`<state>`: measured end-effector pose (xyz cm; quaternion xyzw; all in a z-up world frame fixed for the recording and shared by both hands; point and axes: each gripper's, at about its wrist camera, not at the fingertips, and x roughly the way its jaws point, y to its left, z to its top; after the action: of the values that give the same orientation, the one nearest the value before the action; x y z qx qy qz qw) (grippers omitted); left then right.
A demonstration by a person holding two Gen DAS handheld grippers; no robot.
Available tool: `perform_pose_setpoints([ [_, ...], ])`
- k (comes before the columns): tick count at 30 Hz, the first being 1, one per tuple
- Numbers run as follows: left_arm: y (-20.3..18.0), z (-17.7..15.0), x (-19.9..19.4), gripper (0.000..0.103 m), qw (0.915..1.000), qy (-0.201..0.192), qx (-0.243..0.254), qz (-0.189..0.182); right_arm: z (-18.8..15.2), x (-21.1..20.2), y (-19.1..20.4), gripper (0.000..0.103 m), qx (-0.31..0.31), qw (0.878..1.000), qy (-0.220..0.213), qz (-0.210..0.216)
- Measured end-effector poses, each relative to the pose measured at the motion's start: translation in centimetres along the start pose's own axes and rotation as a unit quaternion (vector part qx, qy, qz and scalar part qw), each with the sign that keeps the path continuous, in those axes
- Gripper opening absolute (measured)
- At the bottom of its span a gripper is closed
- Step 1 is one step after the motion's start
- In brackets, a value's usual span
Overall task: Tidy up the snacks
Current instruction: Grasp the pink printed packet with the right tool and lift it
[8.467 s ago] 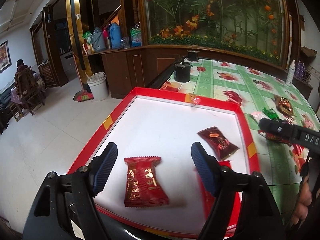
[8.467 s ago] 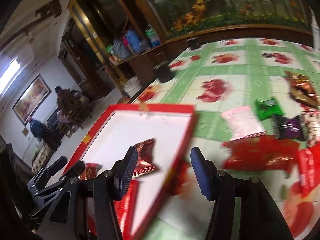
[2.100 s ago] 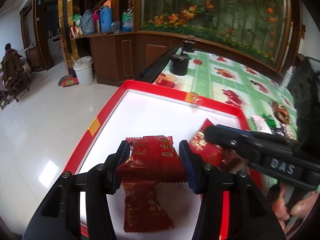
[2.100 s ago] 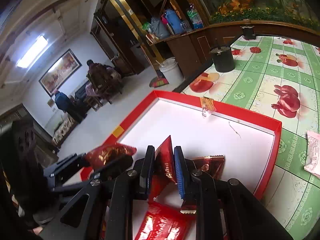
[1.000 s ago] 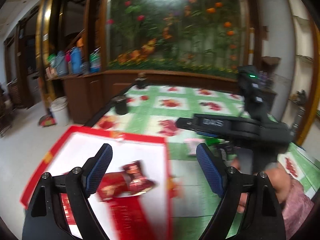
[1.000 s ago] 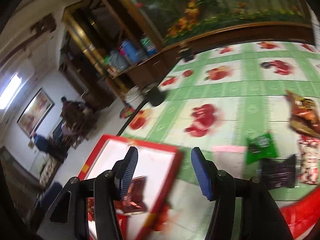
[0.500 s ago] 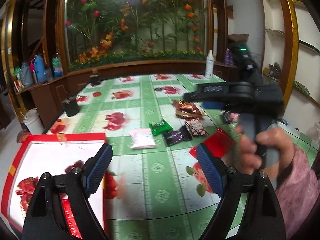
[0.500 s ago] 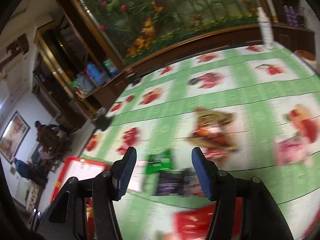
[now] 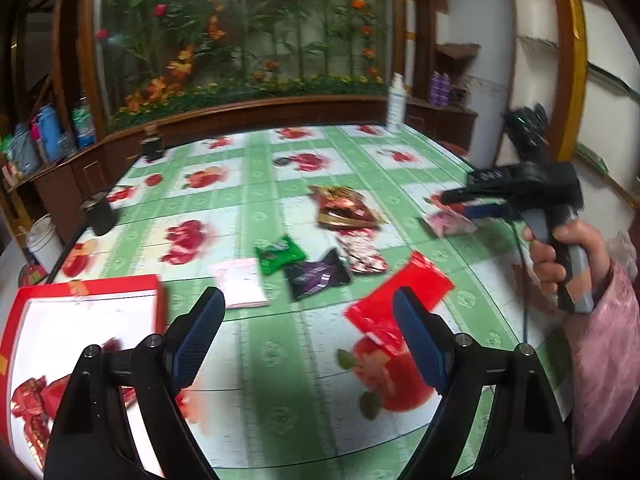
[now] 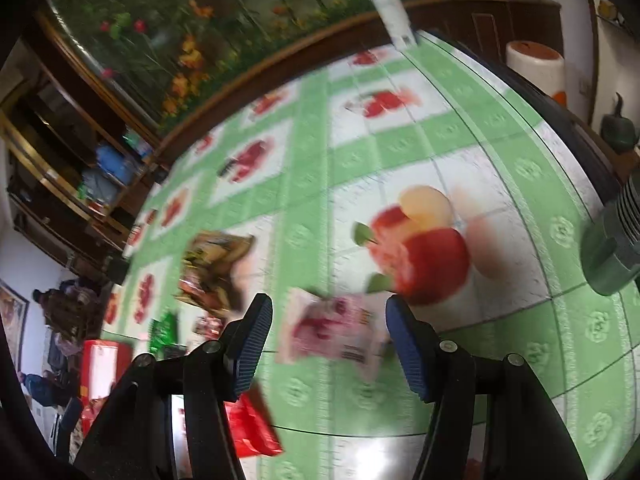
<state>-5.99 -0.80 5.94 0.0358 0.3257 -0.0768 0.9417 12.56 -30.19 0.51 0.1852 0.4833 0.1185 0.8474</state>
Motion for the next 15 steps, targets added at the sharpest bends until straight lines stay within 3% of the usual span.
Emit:
perform_pose_setpoints([
  [5, -1.5, -0.4, 0.9, 0.086, 0.9991, 0.019, 0.029, -0.024, -0.1, 0.4, -0.7, 0.062, 0.015, 1.0, 0.015, -0.006],
  [15, 3.0, 1.7, 3.1, 0.086, 0.9982, 0.051, 0.015, 0.026, -0.5, 1.3, -0.3, 0.063, 0.023, 0.999, 0.031, -0.022],
])
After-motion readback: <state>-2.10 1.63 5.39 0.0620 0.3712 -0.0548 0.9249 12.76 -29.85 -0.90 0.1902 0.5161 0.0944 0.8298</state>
